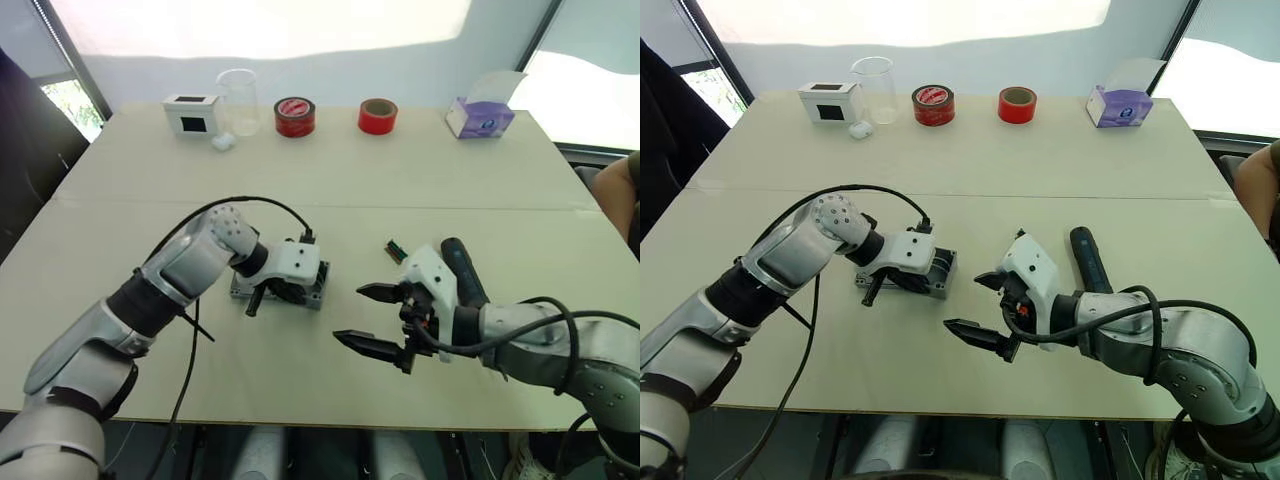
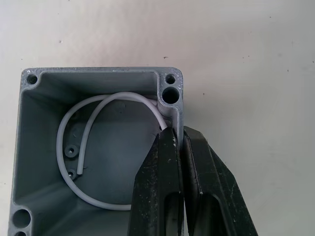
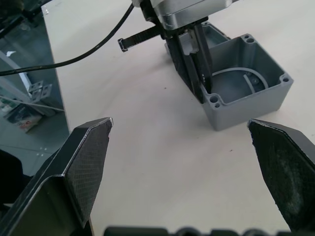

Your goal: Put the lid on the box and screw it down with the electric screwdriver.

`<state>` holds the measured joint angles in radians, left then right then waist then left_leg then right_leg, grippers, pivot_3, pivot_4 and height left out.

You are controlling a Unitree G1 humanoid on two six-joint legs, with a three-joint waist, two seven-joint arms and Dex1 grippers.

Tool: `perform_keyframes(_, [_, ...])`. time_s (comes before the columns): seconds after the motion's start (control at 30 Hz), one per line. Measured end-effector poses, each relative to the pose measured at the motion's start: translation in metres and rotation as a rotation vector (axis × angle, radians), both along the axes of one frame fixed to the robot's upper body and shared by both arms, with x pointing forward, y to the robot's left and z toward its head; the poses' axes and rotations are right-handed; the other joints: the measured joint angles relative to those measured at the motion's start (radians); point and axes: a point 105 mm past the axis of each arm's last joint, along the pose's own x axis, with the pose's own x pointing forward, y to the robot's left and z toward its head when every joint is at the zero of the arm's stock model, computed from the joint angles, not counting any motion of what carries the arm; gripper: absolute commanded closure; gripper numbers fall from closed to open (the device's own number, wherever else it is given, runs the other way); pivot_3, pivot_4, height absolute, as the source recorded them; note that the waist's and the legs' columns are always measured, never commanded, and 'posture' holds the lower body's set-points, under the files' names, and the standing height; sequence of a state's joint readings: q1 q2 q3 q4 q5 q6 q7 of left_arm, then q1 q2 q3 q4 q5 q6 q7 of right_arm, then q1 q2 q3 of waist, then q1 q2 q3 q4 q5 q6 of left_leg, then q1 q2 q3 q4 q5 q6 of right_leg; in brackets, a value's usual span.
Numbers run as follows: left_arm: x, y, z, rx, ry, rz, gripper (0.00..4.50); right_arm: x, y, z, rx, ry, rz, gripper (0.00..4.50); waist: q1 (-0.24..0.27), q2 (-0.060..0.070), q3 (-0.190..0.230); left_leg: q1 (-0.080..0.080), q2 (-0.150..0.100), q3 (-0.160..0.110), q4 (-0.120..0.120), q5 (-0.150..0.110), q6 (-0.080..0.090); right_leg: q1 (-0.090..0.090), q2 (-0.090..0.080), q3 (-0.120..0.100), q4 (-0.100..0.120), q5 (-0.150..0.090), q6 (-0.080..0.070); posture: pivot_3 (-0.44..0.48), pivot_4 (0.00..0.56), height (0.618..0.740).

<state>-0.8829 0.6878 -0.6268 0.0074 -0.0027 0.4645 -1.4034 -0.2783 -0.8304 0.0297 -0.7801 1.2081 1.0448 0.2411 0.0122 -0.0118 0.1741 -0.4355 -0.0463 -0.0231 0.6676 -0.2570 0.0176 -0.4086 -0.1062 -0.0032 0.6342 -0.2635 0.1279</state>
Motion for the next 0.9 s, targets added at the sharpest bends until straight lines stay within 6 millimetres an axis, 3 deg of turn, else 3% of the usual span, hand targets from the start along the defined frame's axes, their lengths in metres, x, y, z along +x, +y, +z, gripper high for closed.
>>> perform_keyframes(0.2, [0.004,-0.003,0.002,-0.003,-0.003,-0.062,4.47,-0.011,-0.012,-0.004,-0.045,0.063,0.023,0.0,0.004,0.0,0.0,0.0,0.0,0.0,0.001,0.0,0.0,0.001,0.0,0.0,0.0,0.0,0.0,0.0,0.15,0.74])
perform_keyframes(0.43, [-0.008,-0.024,0.026,-0.041,-0.065,-0.475,4.47,-0.029,-0.027,-0.004,-0.087,0.122,0.034,0.0,0.001,0.0,0.0,0.0,0.0,-0.001,0.001,0.0,0.0,0.001,-0.001,0.0,0.0,0.0,0.0,0.0,0.15,0.74])
perform_keyframes(0.63, [-0.004,-0.026,0.002,0.03,-0.044,-0.567,4.47,-0.031,-0.033,-0.003,-0.09,0.13,-0.001,0.0,0.0,0.0,0.0,0.0,0.0,0.0,0.001,0.0,0.0,0.001,0.0,0.0,0.0,0.0,0.0,0.0,0.15,0.74])
perform_keyframes(0.83, [0.004,-0.032,-0.003,0.056,-0.069,-0.615,4.47,-0.035,-0.03,0.001,-0.078,0.121,-0.015,0.0,0.001,0.0,0.0,0.0,0.0,0.0,0.002,0.0,0.0,0.001,0.0,0.0,0.0,0.0,0.0,0.0,0.15,0.74])
perform_keyframes(0.9, [0.005,-0.034,-0.004,0.051,-0.067,-0.621,3.88,-0.034,-0.03,0.002,-0.079,0.114,-0.024,0.0,0.001,0.0,0.0,0.0,0.0,0.0,0.002,0.0,0.0,0.001,0.0,0.0,0.0,0.0,0.0,0.0,0.15,0.74])
